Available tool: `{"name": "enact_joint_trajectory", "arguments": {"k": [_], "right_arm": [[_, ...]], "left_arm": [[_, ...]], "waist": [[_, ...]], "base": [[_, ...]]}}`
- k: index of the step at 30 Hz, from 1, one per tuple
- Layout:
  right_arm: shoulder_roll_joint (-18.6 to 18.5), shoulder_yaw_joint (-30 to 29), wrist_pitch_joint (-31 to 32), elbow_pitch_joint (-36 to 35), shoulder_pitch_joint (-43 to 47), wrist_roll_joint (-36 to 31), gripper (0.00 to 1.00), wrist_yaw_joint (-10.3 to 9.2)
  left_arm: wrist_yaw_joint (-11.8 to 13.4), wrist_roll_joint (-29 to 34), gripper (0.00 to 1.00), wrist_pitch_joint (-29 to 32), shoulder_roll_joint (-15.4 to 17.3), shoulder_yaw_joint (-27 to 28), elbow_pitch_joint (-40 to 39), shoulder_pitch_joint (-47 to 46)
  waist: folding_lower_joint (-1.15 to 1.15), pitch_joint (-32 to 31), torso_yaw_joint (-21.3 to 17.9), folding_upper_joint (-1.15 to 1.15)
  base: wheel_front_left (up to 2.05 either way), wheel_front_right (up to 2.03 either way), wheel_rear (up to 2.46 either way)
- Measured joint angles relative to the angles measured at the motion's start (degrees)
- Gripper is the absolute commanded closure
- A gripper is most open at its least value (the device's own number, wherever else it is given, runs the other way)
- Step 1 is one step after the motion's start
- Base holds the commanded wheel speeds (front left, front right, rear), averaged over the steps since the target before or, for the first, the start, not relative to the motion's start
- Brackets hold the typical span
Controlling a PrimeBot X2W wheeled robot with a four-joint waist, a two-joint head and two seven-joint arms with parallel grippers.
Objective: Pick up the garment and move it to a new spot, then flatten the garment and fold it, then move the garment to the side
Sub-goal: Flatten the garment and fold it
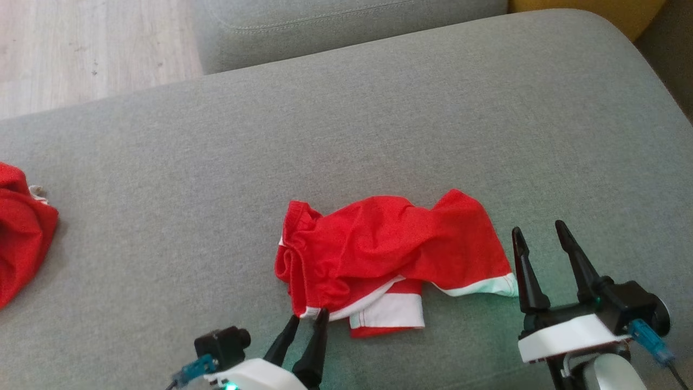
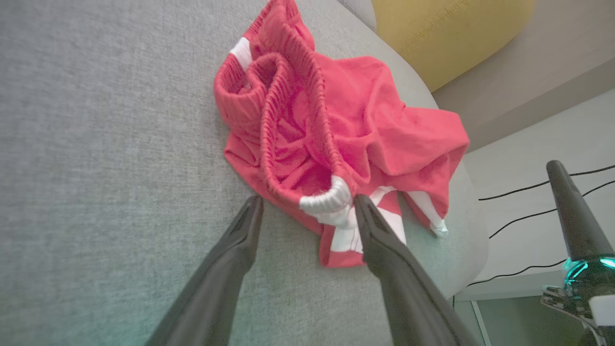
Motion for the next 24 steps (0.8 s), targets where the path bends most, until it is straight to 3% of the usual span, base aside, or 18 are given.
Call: {"name": "enact_joint_trajectory", "arguments": {"k": [1, 4, 5, 13, 24], "right_arm": [[0.0, 0.1, 0.0, 0.0, 0.0, 0.0, 0.00, 0.00], [0.0, 0.1, 0.0, 0.0, 0.0, 0.0, 0.00, 0.00], [0.0, 0.1, 0.0, 0.0, 0.0, 0.0, 0.00, 0.00], [0.0, -0.5, 0.0, 0.0, 0.0, 0.0, 0.00, 0.00], [0.0, -0.8, 0.0, -0.1, 0.1, 0.0, 0.00, 0.00]], "left_arm": [[0.0, 0.0, 0.00, 0.0, -0.2, 0.0, 0.7, -0.2], [-0.5, -0.1, 0.91, -0.1, -1.3, 0.0, 2.9, -1.3], [-0.5, 0.0, 1.00, -0.3, -1.4, 0.1, 3.5, -1.8], [-0.9, -0.1, 1.00, -3.5, -1.2, 2.5, 5.3, -2.9], [0.4, -0.6, 1.00, -5.2, 1.0, 4.1, 4.2, 1.4]], "waist": [[0.00, 0.0, -0.1, 0.00], [0.00, 0.1, -0.3, 0.00], [0.00, 0.0, -0.4, 0.00], [0.00, -0.2, 0.6, 0.00], [0.00, -0.3, 3.5, 0.00]], "base": [[0.00, 0.00, 0.00], [0.00, 0.00, 0.00], [0.00, 0.00, 0.00], [0.00, 0.00, 0.00], [0.00, 0.00, 0.00]]}}
